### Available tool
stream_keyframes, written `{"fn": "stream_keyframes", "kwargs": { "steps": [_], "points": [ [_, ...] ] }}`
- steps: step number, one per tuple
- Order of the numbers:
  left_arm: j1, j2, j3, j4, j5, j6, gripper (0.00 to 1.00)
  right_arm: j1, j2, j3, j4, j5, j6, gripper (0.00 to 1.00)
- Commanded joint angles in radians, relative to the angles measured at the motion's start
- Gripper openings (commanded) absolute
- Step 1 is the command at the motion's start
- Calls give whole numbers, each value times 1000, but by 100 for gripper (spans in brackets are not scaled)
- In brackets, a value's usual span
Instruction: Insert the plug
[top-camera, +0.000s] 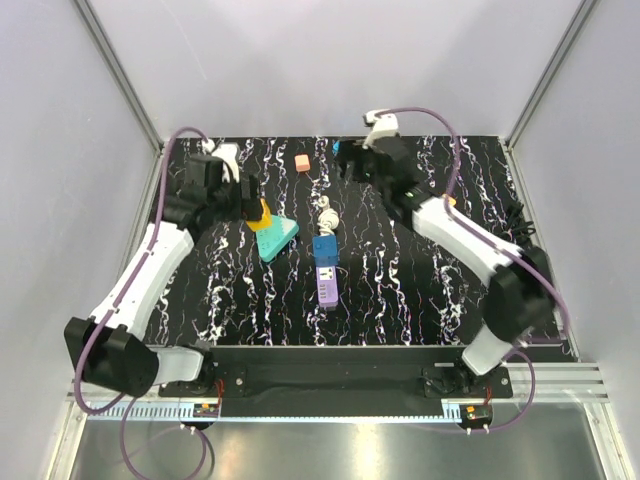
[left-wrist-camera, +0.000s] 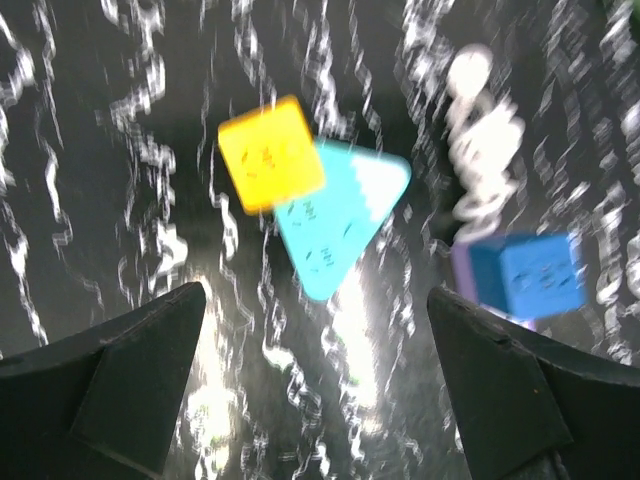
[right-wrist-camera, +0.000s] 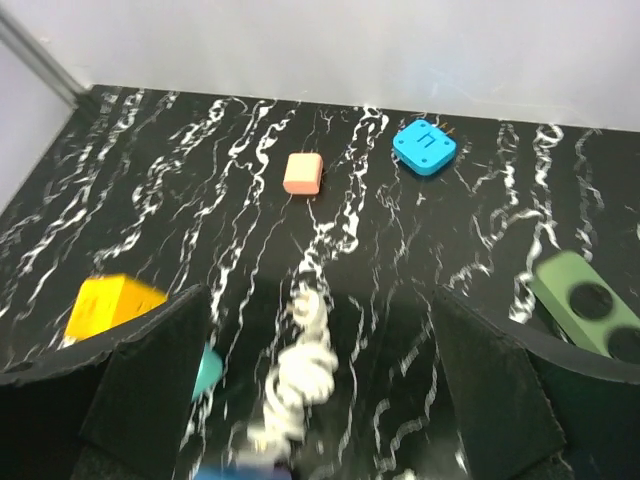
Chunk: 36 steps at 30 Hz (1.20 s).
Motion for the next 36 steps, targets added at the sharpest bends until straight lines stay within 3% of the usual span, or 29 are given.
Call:
{"fn": "stream_keyframes", "kwargs": {
  "steps": [1, 10, 18, 21, 31, 36],
  "points": [
    [-20, -46, -103, 22, -80, 7, 99, 1, 199, 220, -119, 22, 7, 96],
    [-41, -165, -180, 93, -100, -35, 99, 1, 809, 787, -136, -36, 128, 92],
    [-47, -204, -188, 109, -60, -44, 99, 15, 1144, 1253, -205, -72, 125, 83],
    [-47, -215, -186, 111, -54, -44, 99, 37, 1225, 1356, -201, 3, 53, 83],
    [-47, -241, -185, 117, -25, -43, 99, 66, 1239, 1355, -185, -2, 27, 78],
    [-47, -251, -186, 120, -27, -40, 99, 66, 1245, 1364, -179, 22, 74, 82]
  ]
}}
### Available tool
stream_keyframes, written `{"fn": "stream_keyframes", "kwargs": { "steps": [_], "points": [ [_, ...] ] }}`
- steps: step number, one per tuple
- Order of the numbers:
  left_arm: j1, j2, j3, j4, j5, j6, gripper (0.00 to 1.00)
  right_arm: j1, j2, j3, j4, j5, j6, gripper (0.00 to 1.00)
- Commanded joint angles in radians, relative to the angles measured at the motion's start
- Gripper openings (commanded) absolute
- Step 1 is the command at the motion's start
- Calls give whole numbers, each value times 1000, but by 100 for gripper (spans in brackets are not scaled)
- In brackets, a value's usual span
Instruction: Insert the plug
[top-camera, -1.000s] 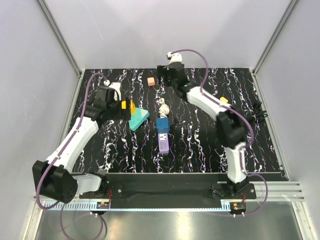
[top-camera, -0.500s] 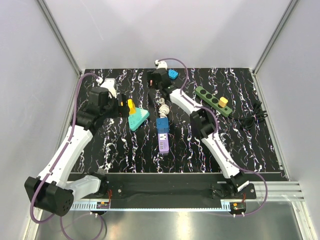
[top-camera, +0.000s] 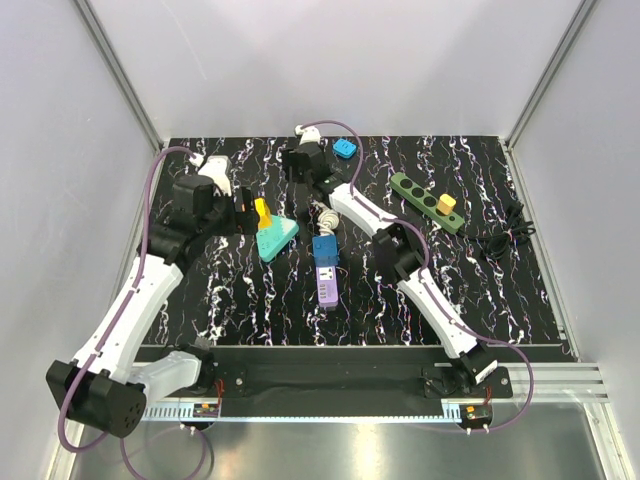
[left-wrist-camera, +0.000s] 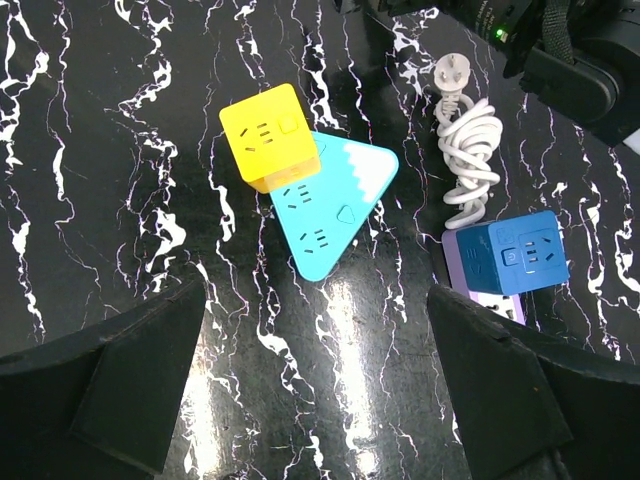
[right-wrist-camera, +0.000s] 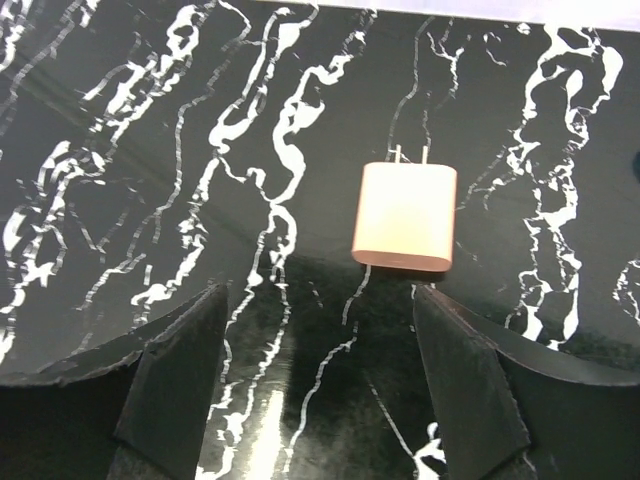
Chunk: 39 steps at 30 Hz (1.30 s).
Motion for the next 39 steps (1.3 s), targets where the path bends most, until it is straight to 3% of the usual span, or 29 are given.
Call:
{"fn": "stream_keyframes", "kwargs": {
  "steps": [1, 6, 10, 14, 17, 18, 20, 21, 22, 24, 25, 27, 31, 35, 39],
  "points": [
    [-5, -37, -15, 53, 14, -8, 99, 0, -5, 54, 44, 33, 27, 82],
    [-5, -38, -27, 73, 0, -23, 99, -23, -28, -5, 116, -86, 55, 81],
    [7, 1, 2, 83, -26, -67, 99, -37, -156, -80, 163, -149, -43, 83],
    [63, 92, 105, 105, 187, -118, 91, -71, -341, -186, 190, -252, -88, 83],
    [102, 199, 218, 143, 270, -152, 85, -100, -560, -347, 168, -306, -85, 85],
    [113, 233, 291, 163, 290, -161, 83, -105, -626, -471, 165, -312, -83, 86],
    [145, 343, 370, 188, 324, -190, 71, -109, -834, -614, 165, -306, -83, 88],
    [155, 385, 445, 221, 336, -203, 62, -109, -906, -762, 167, -303, -85, 88],
    [168, 469, 480, 243, 345, -232, 45, -109, -1045, -839, 173, -297, -59, 88],
    [182, 560, 581, 284, 382, -258, 30, -109, -1181, -1047, 182, -316, -21, 88],
    [187, 648, 612, 293, 405, -285, 14, -111, -1303, -1109, 190, -326, 28, 87],
    [190, 730, 699, 319, 424, -304, 1, -109, -1419, -1277, 194, -361, 91, 87],
    [192, 934, 783, 421, 435, -408, 0, -108, -1713, -1475, 239, -416, 194, 89],
    [192, 1069, 835, 558, 401, -526, 0, -108, -1870, -1532, 204, -404, 188, 91],
    [190, 1219, 899, 588, 320, -679, 0, -106, -1974, -1585, 211, -392, 199, 92]
  ]
}}
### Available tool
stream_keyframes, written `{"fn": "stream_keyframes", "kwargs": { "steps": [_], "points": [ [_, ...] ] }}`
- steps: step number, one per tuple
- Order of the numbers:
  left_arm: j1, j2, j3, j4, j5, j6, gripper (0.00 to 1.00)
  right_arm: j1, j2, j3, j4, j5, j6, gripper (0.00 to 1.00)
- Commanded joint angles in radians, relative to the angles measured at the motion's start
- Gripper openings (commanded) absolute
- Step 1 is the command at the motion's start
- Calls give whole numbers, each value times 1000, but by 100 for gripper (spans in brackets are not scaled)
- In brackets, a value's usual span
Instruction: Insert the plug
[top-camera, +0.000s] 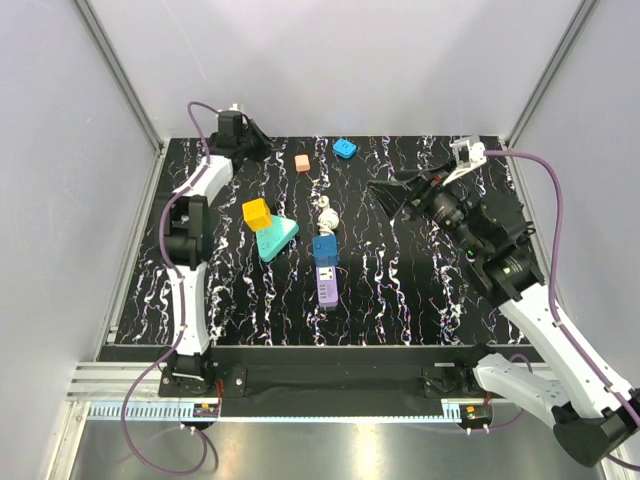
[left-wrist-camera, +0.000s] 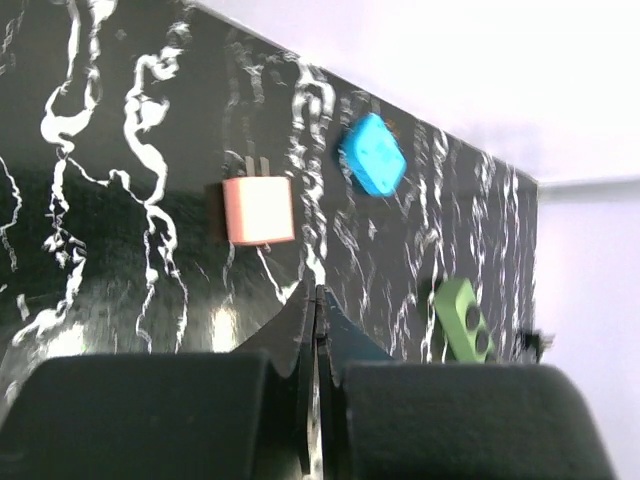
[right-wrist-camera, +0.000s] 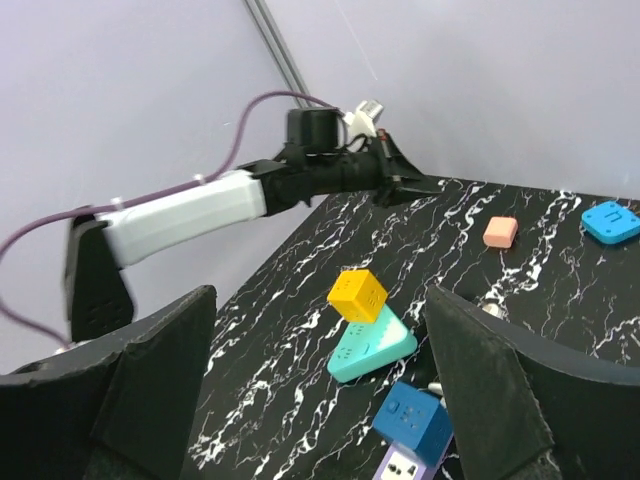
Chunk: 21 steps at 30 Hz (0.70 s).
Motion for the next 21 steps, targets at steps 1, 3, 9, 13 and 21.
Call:
{"fn": "stream_keyframes", "kwargs": {
  "steps": [1, 3, 9, 13, 21],
  "points": [
    [0, 85, 103, 130, -81, -177, 0, 7, -70, -20, 6, -11, 25, 92],
    [-3, 131, 137, 165, -96, -199, 0, 13, -83, -33, 6, 0, 16, 92],
    [-24, 307, 262, 173, -170, -207, 0, 33, -107, -26, -5, 6, -10, 93],
    [-41, 387, 333, 170, -200, -228, 0, 38, -107, -23, -5, 6, -13, 93],
    [-70, 458, 368, 153, -262, -312, 0, 39, -121, -20, -12, 18, -44, 94]
  ]
}}
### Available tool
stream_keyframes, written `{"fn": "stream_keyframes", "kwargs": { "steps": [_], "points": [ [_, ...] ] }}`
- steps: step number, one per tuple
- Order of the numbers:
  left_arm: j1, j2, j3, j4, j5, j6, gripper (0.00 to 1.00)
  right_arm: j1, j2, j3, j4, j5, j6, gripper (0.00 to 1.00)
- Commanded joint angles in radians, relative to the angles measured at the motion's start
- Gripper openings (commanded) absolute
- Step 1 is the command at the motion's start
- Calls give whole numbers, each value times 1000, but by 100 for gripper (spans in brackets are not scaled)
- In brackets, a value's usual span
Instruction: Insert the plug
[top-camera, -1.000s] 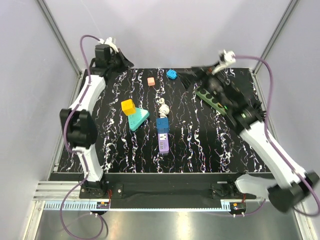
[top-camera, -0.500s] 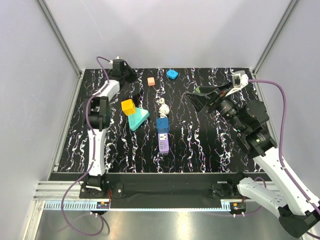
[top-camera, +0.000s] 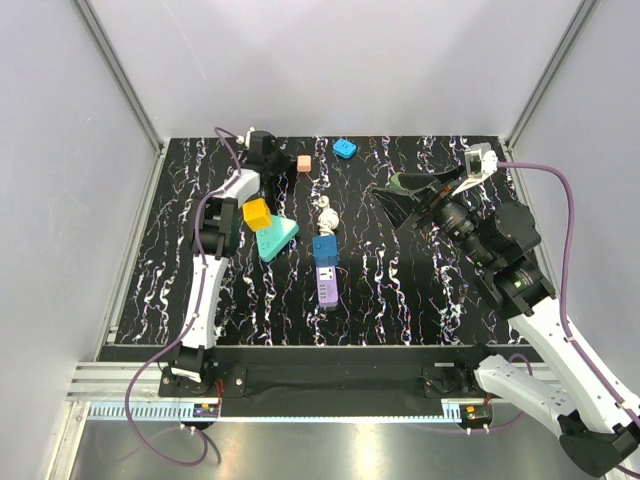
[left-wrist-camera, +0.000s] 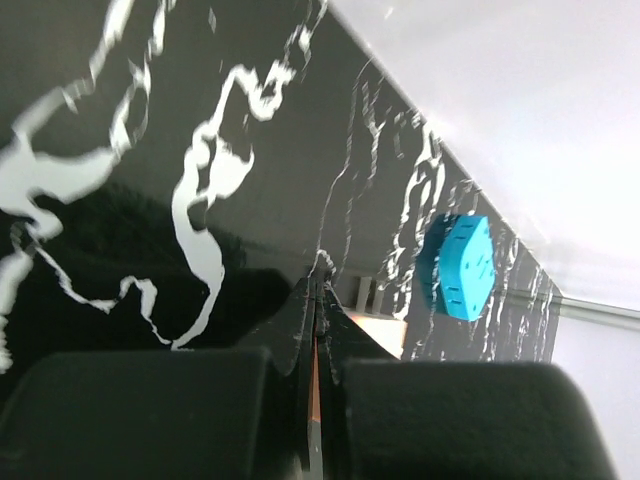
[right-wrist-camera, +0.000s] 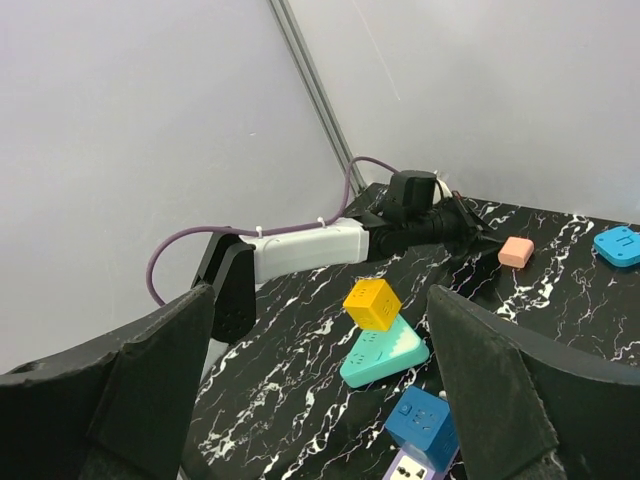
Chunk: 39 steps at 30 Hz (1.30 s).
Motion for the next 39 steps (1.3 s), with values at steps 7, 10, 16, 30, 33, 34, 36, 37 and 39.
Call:
{"fn": "stream_keyframes", "kwargs": {
  "steps": [7, 10, 16, 30, 33, 34, 36, 37, 39],
  "points": [
    [-13, 17, 54, 37, -39, -56, 0, 9, -25, 18, 3, 14, -36, 94],
    [-25, 30, 59, 54, 5, -61, 0, 10, -29, 11, 3, 21, -44, 94],
    [-94, -20, -42, 74, 84, -40, 0, 9, -44, 5, 4, 41, -68, 95],
    [-333, -298, -329, 121, 213, 49, 0, 9, -51, 4, -39, 170, -136, 95],
    [-332, -380, -362, 69, 193, 98, 0, 9, 4, 46, -149, 299, -113, 94],
    [-332, -425, -362, 42, 179, 124, 0, 7, 27, 60, -179, 371, -104, 94],
    [-330, -472, -366, -44, 136, 202, 0, 7, 104, 100, -262, 437, -90, 93],
    [-329, -527, -374, -66, 125, 225, 0, 4, 132, 112, -290, 489, -87, 93],
    [-323, -593, -410, -113, 89, 285, 0, -8, 208, 134, -333, 500, -99, 93]
  ]
}}
